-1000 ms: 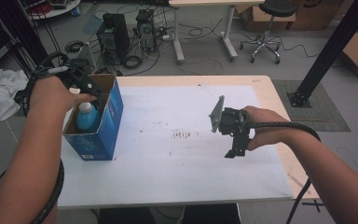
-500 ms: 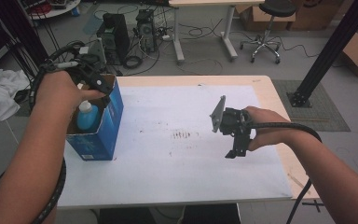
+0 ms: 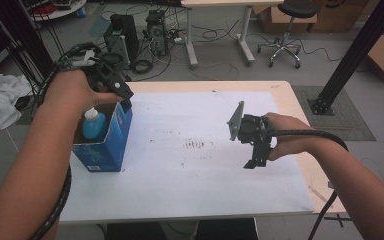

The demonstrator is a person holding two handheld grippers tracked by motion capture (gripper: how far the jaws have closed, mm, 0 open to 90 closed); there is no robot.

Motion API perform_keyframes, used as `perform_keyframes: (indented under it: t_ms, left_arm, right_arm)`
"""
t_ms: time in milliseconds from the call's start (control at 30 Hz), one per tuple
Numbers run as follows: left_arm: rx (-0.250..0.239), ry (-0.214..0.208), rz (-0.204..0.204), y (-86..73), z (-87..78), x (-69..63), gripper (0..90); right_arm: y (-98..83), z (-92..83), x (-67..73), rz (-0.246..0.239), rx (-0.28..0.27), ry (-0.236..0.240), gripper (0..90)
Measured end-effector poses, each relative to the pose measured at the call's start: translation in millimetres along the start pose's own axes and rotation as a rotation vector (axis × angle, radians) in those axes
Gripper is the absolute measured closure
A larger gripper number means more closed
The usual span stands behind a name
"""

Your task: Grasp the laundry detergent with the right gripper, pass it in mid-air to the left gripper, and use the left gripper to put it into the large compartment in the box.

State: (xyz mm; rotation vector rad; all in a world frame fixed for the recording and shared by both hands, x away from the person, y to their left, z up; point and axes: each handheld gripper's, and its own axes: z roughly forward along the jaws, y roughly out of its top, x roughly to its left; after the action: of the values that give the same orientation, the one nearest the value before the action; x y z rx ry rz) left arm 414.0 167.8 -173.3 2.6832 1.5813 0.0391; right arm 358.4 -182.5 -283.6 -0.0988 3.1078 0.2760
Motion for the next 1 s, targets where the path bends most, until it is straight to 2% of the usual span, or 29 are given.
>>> perform_keyframes:
  t_ms: [33, 67, 133, 167, 200, 233, 300, 433, 467, 500, 533, 633, 667, 700, 733, 767, 800, 833, 900, 1000]
  left_arm:
    - [0.004, -0.008, 0.017, 1.3, -0.2, -2.8, 0.1]
    - [0.004, -0.008, 0.017, 1.3, -0.2, -2.8, 0.1]
    - [0.001, -0.025, 0.094, 5.1, -1.9, -11.5, 0.1]
    - [-0.005, -0.029, 0.118, 6.4, -2.6, -14.8, 0.1]
    - [-0.005, -0.029, 0.118, 6.4, -2.6, -14.8, 0.1]
    - [-0.014, -0.030, 0.168, 8.9, -4.5, -20.9, 0.1]
    - [-0.027, -0.031, 0.222, 11.8, -6.8, -27.1, 0.1]
    - [-0.060, -0.019, 0.383, 15.3, -8.3, -42.1, 0.1]
    - [-0.060, -0.019, 0.383, 15.3, -8.3, -42.1, 0.1]
    - [-0.084, -0.024, 0.467, 15.4, -7.8, -49.1, 0.1]
    - [-0.084, -0.024, 0.467, 15.4, -7.8, -49.1, 0.1]
    - [-0.090, -0.044, 0.609, 14.2, -2.4, -62.0, 0.1]
    - [-0.092, -0.050, 0.642, 13.5, 0.1, -64.8, 0.1]
    - [-0.092, -0.050, 0.642, 13.5, 0.1, -64.8, 0.1]
    - [-0.085, -0.069, 0.698, 12.4, 4.4, -70.1, 0.1]
    - [-0.085, -0.069, 0.698, 12.4, 4.4, -70.1, 0.1]
    - [-0.077, -0.083, 0.739, 11.8, 6.6, -74.1, 0.1]
    - [-0.077, -0.083, 0.739, 11.8, 6.6, -74.1, 0.1]
    - [-0.085, -0.094, 0.765, 10.8, 8.5, -77.9, 0.1]
    - [-0.061, -0.088, 0.818, 9.4, 11.1, -82.8, 0.1]
  right_arm:
    - [-0.1, -0.3, -0.1, -0.001, 0.000, 0.001, 0.3]
    - [-0.1, -0.3, -0.1, -0.001, 0.000, 0.001, 0.3]
    - [-0.9, -1.7, -0.5, 0.000, 0.004, 0.000, 0.4]
    - [-1.4, -2.3, -0.8, 0.001, 0.006, 0.003, 0.4]
    - [-1.4, -2.3, -0.8, 0.001, 0.006, 0.003, 0.4]
    - [-2.3, -3.1, -1.3, 0.005, 0.012, 0.001, 0.4]
    - [-2.8, -3.9, -2.0, 0.006, 0.022, 0.002, 0.3]
    - [-1.9, -6.4, -3.0, 0.012, 0.040, 0.003, 0.1]
    - [-1.9, -6.4, -3.0, 0.012, 0.040, 0.003, 0.1]
    - [-0.8, -9.0, -3.4, 0.011, 0.046, 0.000, 0.1]
    - [-0.8, -9.0, -3.4, 0.011, 0.046, 0.000, 0.1]
    - [1.2, -13.3, -3.3, 0.013, 0.057, -0.001, 0.2]
    - [1.4, -13.7, -3.4, 0.012, 0.059, -0.003, 0.2]
    - [1.7, -14.7, -3.1, 0.016, 0.063, -0.002, 0.2]
    - [1.8, -15.7, -3.1, 0.015, 0.062, -0.003, 0.2]
    - [2.0, -16.2, -2.9, 0.016, 0.064, -0.004, 0.2]
    - [2.1, -16.9, -2.8, 0.017, 0.067, -0.007, 0.2]
    - [2.2, -17.2, -2.8, 0.017, 0.065, -0.006, 0.2]
    - [2.5, -17.5, -2.8, 0.015, 0.066, -0.009, 0.2]
    - [3.7, -16.9, -2.1, 0.013, 0.065, -0.006, 0.2]
